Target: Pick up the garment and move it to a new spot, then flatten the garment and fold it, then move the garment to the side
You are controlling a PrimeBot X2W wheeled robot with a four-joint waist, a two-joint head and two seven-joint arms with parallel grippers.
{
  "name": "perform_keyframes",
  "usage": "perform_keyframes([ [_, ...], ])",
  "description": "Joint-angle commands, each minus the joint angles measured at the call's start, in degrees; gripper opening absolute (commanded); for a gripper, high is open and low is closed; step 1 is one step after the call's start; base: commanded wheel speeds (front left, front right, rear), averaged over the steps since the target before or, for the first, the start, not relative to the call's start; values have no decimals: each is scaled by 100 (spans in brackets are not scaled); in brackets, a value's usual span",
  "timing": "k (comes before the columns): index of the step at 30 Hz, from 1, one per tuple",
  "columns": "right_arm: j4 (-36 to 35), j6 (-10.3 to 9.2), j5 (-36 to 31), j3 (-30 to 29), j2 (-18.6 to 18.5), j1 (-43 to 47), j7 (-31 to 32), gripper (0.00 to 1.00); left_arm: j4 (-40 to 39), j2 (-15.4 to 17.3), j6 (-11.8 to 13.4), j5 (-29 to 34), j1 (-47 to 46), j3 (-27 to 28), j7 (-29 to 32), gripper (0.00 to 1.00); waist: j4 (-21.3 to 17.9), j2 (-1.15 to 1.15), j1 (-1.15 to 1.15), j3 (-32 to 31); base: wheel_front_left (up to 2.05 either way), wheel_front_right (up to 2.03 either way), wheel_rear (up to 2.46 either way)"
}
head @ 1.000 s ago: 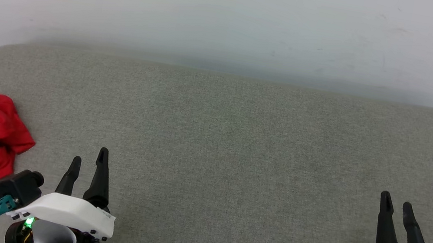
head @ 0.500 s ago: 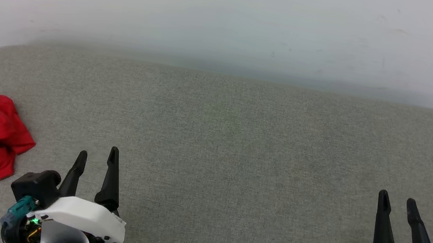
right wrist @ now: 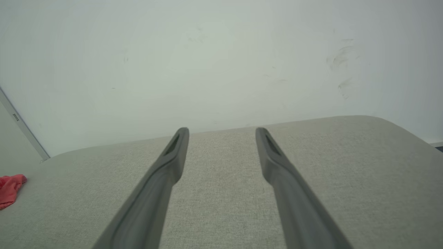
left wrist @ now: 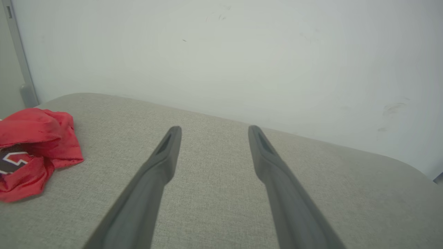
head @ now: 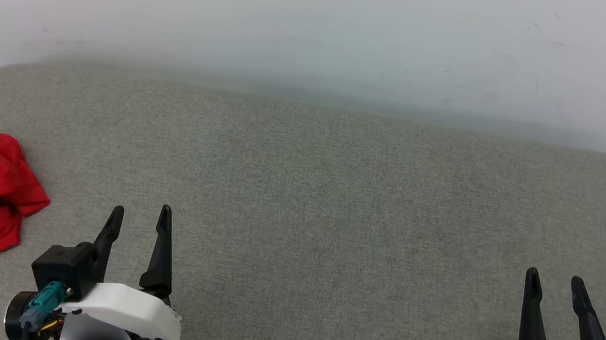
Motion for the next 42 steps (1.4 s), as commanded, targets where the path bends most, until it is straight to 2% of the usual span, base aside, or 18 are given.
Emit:
perform_keyframes([
  [1, -69, -1, -113, 11, 8, 0, -54, 100, -56, 39, 31, 129, 26, -16, -53, 100, -1, 0, 0, 0, 0, 0, 0],
  [29, -336, -2, -1071, 79, 12, 149, -382, 100, -129, -135, -141, 1350, 141, 36, -379, 100, 6, 0, 0, -36, 0, 0, 0],
  [42, -239, -3, -886, 70, 13, 200, -485, 100, -88, -228, -363, 1513, 203, 272, -493, 100, 14, 0, 0, -35, 0, 0, 0],
])
